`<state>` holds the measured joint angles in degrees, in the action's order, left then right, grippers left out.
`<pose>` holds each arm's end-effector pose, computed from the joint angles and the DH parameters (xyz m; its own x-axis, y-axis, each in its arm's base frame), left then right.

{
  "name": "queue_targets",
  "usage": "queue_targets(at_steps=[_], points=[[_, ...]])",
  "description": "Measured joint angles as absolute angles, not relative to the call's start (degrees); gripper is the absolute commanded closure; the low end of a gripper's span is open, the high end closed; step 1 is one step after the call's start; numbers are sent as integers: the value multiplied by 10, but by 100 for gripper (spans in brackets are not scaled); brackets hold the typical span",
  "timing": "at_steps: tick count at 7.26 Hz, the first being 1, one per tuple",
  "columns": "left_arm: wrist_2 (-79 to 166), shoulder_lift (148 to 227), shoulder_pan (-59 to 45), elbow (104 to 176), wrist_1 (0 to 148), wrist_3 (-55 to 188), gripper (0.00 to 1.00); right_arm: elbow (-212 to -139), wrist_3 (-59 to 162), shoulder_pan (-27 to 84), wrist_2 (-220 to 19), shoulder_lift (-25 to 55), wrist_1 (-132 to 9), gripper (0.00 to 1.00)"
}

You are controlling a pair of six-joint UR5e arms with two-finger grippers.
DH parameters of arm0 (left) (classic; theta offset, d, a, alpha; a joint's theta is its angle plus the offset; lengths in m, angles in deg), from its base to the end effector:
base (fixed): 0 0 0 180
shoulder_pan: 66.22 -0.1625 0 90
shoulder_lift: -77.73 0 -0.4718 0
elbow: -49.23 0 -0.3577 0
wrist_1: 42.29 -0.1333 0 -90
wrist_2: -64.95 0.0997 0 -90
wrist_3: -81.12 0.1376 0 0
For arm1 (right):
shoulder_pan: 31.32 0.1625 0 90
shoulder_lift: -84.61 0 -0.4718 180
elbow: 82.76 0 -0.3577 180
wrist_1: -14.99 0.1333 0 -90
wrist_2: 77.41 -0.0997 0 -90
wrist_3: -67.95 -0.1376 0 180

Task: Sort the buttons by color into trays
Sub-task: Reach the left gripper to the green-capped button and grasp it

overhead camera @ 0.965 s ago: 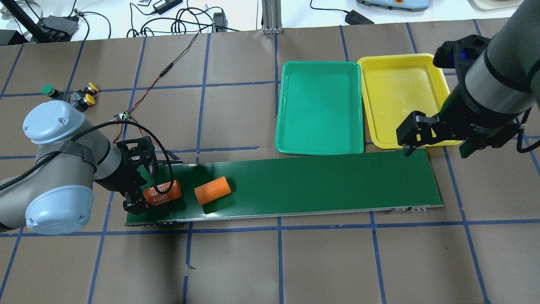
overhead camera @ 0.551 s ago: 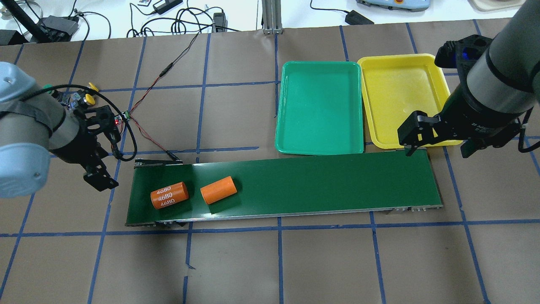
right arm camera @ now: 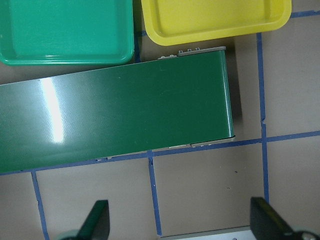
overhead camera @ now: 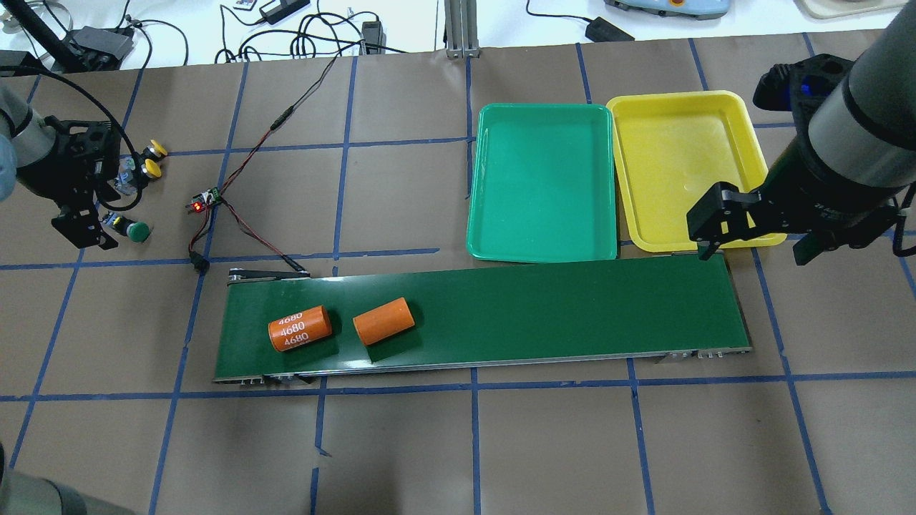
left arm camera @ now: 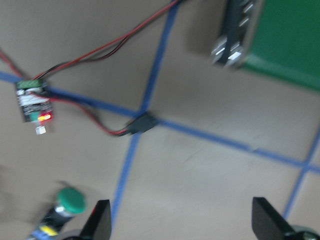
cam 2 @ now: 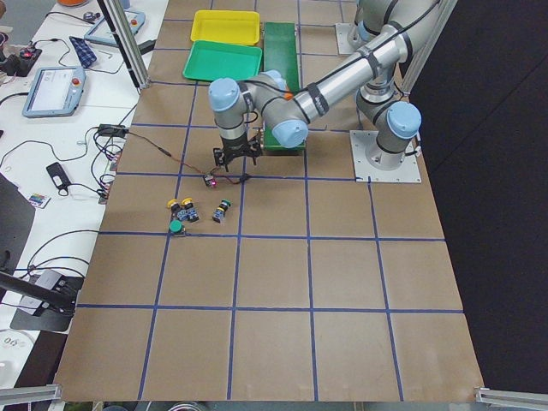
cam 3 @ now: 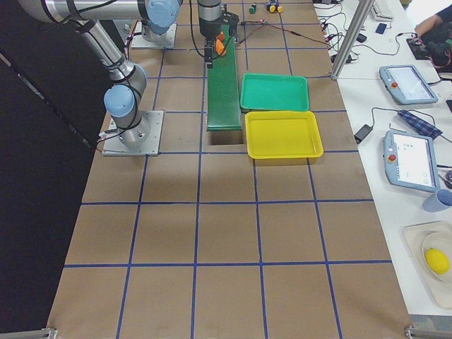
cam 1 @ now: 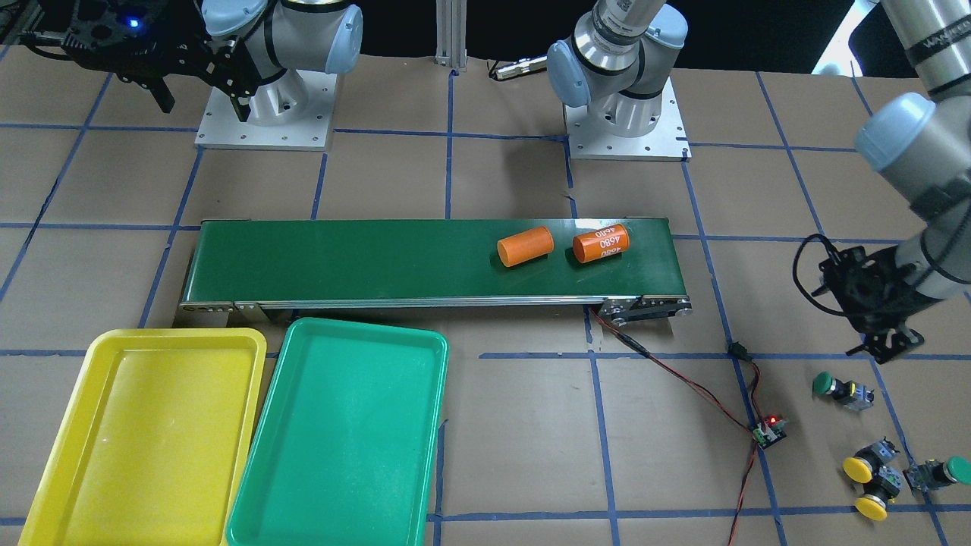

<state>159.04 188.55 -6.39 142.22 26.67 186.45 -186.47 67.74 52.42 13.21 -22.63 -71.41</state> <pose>0.1887 -0.5703 0.3172 -0.2557 0.9645 0.0654 0.9660 0.2523 0.0559 0.0965 -0.3292 0.4974 -0.9936 0.1127 0.0108 0.1127 0.9936 0.0012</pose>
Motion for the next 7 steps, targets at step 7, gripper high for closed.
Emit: queue_targets(at_steps=[7], points=[[1598,2039,-90,1342,210,1408,0,-1866,669,524,132,-228,-712,0]])
